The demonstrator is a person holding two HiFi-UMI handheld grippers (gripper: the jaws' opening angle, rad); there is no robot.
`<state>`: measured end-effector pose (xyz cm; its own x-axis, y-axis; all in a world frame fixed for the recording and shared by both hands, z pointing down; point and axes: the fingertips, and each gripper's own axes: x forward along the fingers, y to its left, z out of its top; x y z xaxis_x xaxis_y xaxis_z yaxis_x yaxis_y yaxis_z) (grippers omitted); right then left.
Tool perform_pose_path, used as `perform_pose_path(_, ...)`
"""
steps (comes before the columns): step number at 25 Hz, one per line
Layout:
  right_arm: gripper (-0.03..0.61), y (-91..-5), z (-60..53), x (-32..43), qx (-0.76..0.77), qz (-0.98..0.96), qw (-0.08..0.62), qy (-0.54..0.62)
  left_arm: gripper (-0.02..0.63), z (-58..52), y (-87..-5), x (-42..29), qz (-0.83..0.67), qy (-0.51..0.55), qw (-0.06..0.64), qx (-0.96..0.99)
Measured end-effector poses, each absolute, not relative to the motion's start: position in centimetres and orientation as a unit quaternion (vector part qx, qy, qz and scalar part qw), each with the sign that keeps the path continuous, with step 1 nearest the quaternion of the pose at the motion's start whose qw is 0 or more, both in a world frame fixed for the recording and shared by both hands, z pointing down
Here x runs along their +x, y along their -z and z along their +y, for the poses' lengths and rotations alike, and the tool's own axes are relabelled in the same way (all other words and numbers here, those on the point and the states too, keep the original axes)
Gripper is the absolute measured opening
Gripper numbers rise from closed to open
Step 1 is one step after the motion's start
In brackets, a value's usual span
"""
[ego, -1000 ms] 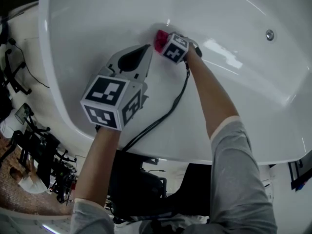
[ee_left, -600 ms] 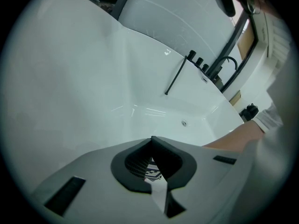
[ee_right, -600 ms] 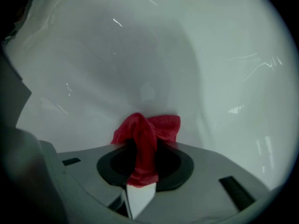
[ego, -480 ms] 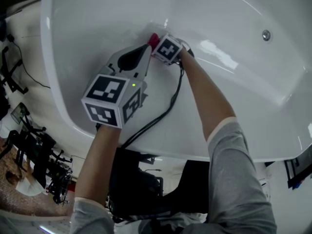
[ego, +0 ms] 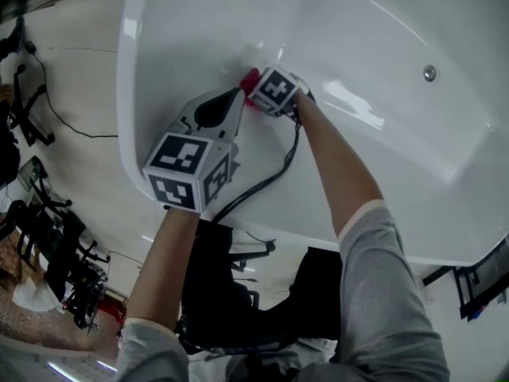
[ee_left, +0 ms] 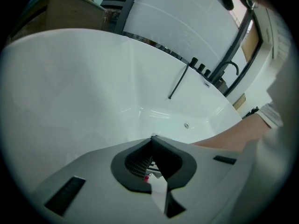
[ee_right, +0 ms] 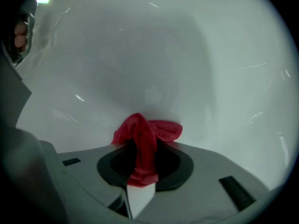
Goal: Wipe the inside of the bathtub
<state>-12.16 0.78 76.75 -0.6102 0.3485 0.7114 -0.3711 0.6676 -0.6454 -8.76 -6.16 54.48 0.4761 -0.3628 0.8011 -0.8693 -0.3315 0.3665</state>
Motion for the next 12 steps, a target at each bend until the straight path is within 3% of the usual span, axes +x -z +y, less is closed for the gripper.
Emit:
perform_pose_path(6, 0.095, -75.4, 0.2, -12.2, 0.020, -0.785, 0.477, -0.394, 0.005, -5.7, -52.3, -11.2, -0.434, -0.298, 0.412, 0.743)
perform_pose_path(12, 0.095, -69.0, 0.2, -11.6, 0.011, -0.796, 0.457, -0.398, 0.005, -4.9, -47.4, -10.6, -0.465, -0.285, 0.412, 0.730)
